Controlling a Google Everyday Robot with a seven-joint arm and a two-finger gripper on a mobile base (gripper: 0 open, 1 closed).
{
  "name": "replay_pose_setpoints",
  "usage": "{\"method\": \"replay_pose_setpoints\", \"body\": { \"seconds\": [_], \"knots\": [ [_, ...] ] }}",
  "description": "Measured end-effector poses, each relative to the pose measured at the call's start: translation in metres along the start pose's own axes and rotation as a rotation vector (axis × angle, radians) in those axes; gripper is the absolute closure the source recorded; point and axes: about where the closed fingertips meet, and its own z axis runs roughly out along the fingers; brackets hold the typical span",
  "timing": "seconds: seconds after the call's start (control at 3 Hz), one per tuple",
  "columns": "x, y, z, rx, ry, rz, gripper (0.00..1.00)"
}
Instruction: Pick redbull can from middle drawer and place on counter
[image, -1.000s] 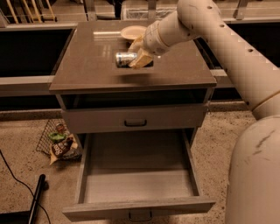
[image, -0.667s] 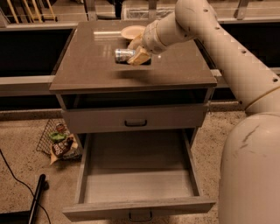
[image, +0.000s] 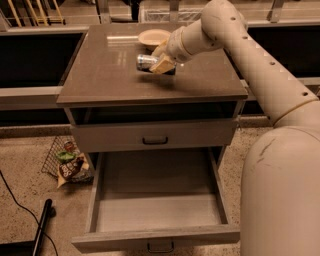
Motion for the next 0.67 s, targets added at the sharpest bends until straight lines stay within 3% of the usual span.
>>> {"method": "replay_pose_setpoints", "body": {
  "seconds": [0.67],
  "knots": [
    [0.0129,-0.0069,0.0014,0.016,0.010,0.037,0.14]
  ]
}}
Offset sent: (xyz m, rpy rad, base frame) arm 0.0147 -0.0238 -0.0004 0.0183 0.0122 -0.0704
